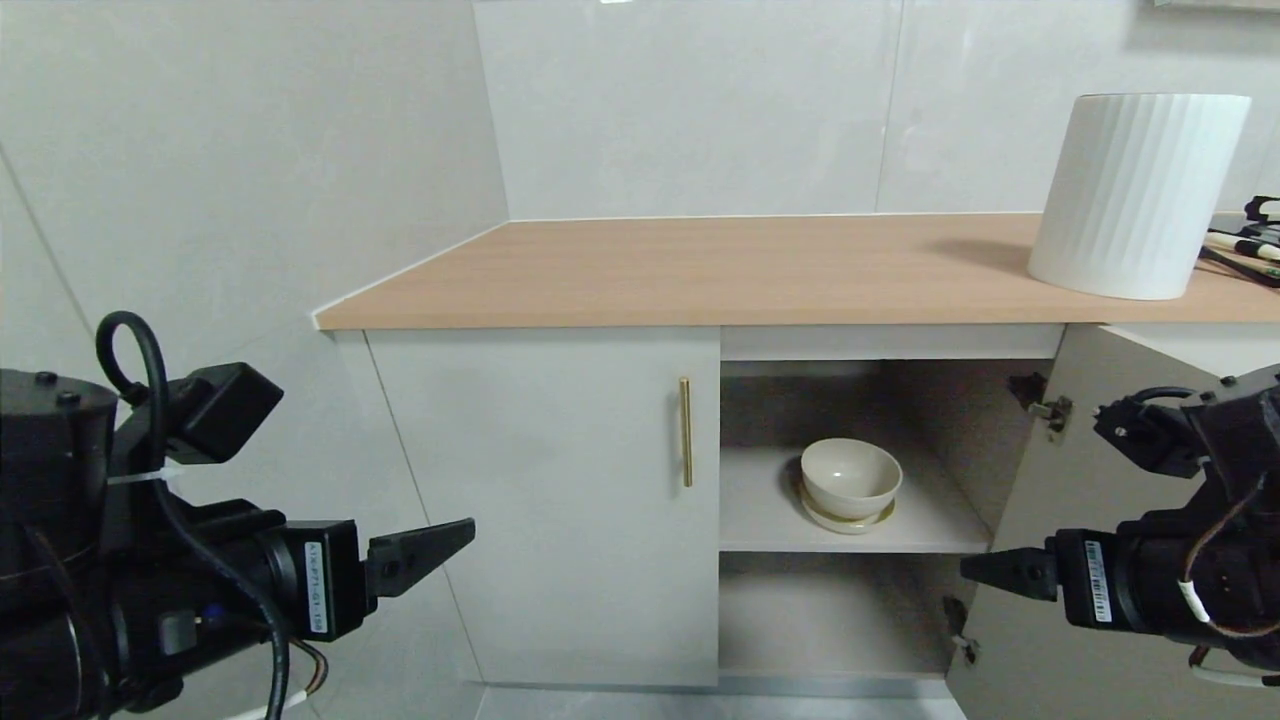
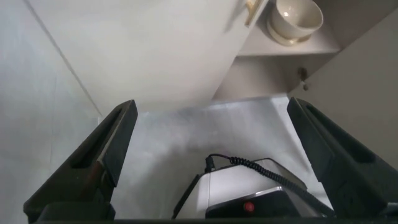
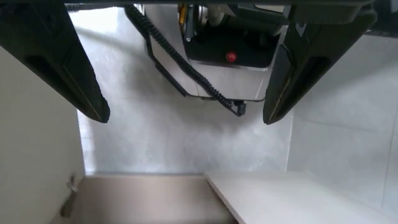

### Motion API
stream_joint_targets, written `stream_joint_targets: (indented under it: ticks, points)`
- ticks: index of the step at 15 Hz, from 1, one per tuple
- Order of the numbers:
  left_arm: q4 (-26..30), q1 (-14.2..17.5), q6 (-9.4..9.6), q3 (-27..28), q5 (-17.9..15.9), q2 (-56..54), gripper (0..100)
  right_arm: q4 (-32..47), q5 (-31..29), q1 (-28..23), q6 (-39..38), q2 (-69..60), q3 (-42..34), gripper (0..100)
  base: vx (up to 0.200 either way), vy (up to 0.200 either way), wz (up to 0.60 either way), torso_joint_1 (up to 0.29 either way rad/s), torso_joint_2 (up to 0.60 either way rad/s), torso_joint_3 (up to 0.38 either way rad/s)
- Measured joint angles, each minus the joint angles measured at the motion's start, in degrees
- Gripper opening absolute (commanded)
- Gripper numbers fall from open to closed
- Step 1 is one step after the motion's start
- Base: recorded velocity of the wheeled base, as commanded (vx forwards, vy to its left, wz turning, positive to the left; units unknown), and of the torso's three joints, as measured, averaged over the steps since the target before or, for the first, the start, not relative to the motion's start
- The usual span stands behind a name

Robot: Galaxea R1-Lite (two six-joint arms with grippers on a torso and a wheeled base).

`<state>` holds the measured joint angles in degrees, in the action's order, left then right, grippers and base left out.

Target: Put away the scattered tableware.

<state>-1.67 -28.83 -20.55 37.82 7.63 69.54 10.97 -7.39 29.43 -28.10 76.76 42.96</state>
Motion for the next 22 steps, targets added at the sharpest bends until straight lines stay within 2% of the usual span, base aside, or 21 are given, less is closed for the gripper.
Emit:
stream_joint_targets:
  ticks: [12, 22]
  points:
    - [0.04, -0.29, 0.17, -0.55, -0.35, 0.0, 100, 0.3, -0.16, 0.94, 2.11, -1.94, -1.37, 100, -0.2, 0.0, 0.0, 0.0, 0.0, 0.002]
    - [0.04, -0.41, 0.61, -0.99, -2.05, 0.04, 100, 1.1, -0.27, 1.24, 3.19, -2.34, -1.71, 100, 0.0, 0.0, 0.0, 0.0, 0.0, 0.0]
